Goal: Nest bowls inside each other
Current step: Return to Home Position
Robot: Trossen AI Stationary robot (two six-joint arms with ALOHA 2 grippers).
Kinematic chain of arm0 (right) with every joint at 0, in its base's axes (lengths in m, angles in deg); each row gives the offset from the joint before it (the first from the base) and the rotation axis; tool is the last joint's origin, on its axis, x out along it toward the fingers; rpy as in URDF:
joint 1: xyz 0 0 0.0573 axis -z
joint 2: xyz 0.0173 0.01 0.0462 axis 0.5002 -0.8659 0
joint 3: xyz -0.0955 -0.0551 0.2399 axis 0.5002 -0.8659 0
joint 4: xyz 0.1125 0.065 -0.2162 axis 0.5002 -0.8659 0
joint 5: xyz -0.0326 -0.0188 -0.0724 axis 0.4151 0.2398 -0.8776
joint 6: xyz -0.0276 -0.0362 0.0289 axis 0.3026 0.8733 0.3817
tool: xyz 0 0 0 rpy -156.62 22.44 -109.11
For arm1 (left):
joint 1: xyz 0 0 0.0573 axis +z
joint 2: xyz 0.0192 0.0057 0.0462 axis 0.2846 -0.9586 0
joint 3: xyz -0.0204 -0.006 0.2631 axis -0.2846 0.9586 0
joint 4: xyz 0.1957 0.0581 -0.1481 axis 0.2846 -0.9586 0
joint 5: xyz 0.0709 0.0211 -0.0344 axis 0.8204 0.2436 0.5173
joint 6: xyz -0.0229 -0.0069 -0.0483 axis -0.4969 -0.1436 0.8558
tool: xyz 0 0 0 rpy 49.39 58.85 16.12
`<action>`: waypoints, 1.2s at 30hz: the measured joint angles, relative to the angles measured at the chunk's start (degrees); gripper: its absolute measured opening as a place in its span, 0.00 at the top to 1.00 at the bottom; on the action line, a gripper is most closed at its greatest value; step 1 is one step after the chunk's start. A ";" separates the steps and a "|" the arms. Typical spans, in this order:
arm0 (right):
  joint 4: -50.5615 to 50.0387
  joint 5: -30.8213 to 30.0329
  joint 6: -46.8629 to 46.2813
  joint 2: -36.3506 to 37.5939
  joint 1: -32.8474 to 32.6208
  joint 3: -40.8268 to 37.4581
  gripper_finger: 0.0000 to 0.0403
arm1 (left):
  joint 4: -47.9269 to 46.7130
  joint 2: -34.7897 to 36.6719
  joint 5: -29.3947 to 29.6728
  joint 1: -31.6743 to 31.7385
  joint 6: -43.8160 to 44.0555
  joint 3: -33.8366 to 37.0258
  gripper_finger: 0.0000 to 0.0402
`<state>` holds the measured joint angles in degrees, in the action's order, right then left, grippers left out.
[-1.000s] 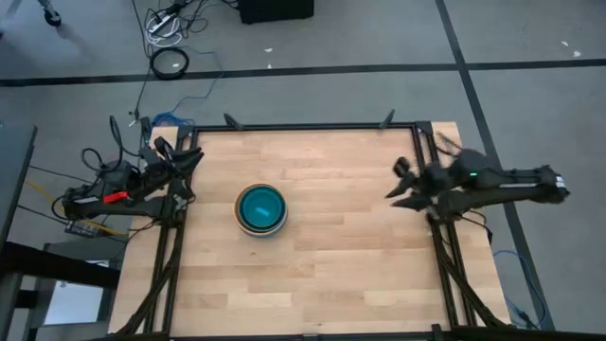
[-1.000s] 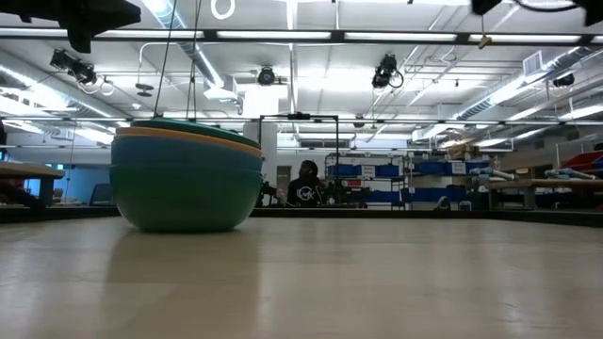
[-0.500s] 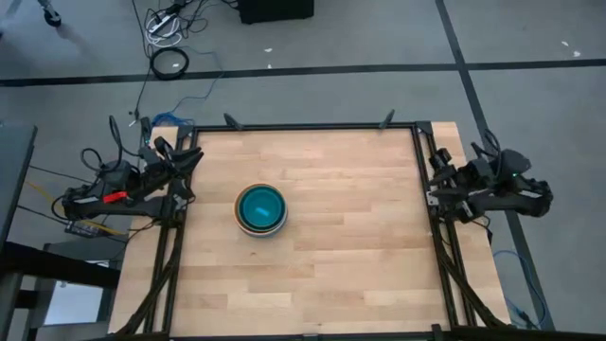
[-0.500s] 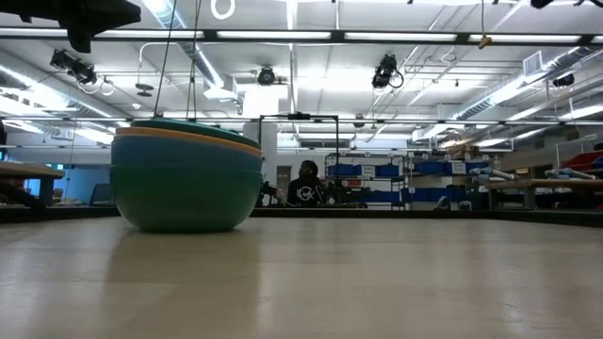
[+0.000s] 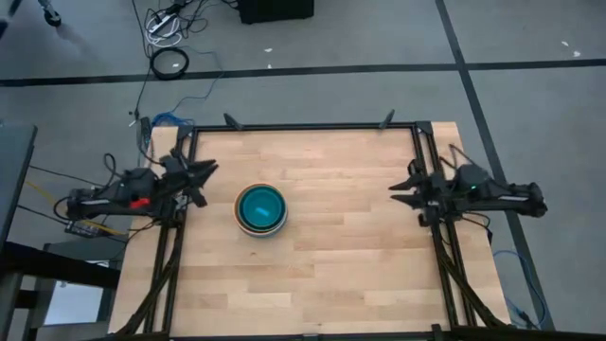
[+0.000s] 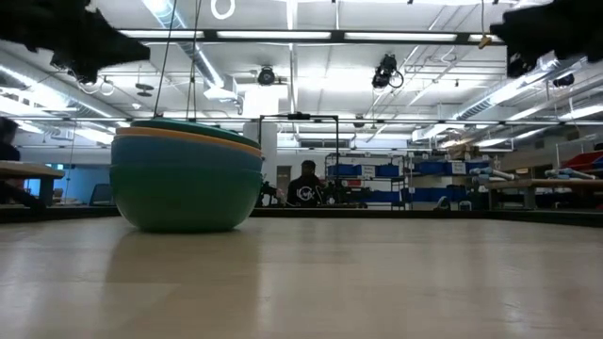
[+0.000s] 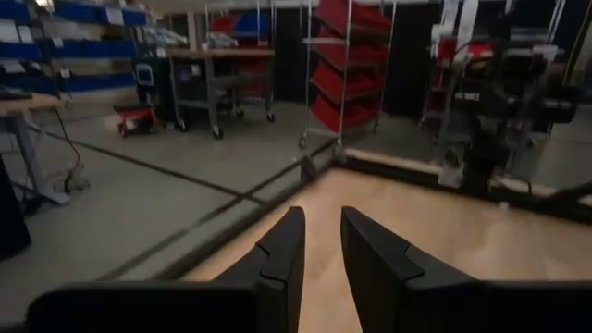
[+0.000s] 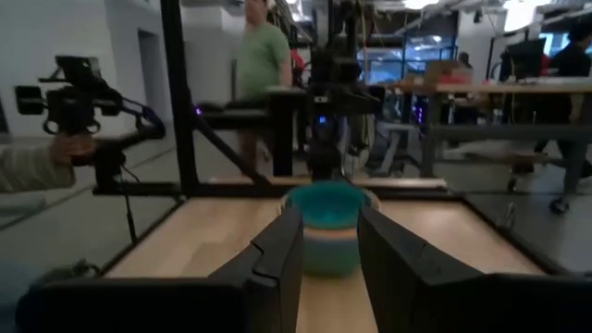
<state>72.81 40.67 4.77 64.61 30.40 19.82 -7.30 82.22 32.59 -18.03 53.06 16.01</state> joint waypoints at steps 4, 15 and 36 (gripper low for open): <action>3.14 -2.18 -0.93 0.00 0.00 -4.20 0.76 | 4.96 0.19 -0.93 0.00 0.82 5.04 0.80; 8.65 -2.39 -0.91 -0.02 0.15 -11.37 0.76 | 18.08 0.22 -7.34 -0.04 -0.21 16.06 0.80; 8.75 -2.35 0.42 -0.02 0.21 -11.84 0.76 | 19.88 -0.63 -9.36 -0.09 0.10 19.19 0.80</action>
